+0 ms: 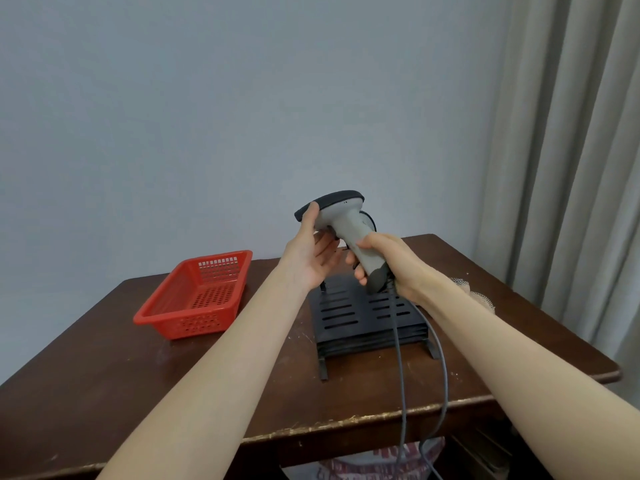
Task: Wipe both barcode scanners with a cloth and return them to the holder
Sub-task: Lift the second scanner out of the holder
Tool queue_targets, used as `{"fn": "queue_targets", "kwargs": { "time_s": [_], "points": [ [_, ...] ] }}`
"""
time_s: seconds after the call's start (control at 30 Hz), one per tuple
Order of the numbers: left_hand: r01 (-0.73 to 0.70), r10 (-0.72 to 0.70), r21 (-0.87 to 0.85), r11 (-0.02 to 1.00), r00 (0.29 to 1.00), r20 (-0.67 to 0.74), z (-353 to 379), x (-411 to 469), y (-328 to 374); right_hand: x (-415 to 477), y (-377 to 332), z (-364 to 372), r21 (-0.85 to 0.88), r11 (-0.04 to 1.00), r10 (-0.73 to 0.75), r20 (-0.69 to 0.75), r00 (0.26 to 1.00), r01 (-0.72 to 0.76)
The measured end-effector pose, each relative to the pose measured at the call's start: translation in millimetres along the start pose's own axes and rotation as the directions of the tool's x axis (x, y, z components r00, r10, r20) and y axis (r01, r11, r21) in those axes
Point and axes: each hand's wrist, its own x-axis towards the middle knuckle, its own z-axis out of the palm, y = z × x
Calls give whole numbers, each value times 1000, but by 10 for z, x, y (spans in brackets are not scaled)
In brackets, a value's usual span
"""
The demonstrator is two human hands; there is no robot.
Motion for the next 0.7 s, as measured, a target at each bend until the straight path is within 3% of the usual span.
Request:
{"fn": "queue_targets", "kwargs": {
  "time_s": [0.3,0.5,0.63,0.7],
  "points": [
    [17,-19,38,999,999,50,-92,-73,-48,65,-44,-32,208,932,257,200,945,-297],
    [18,-21,37,999,996,85,-178,-88,-86,176,-92,-29,159,911,327,288,900,-381],
    [-9,-5,101,995,990,138,-291,-93,-116,200,-88,-37,58,930,320,354,879,-362],
    [-40,33,95,995,997,77,-364,-102,-112,206,-77,-33,20,936,321,368,873,-352]
  ]
}}
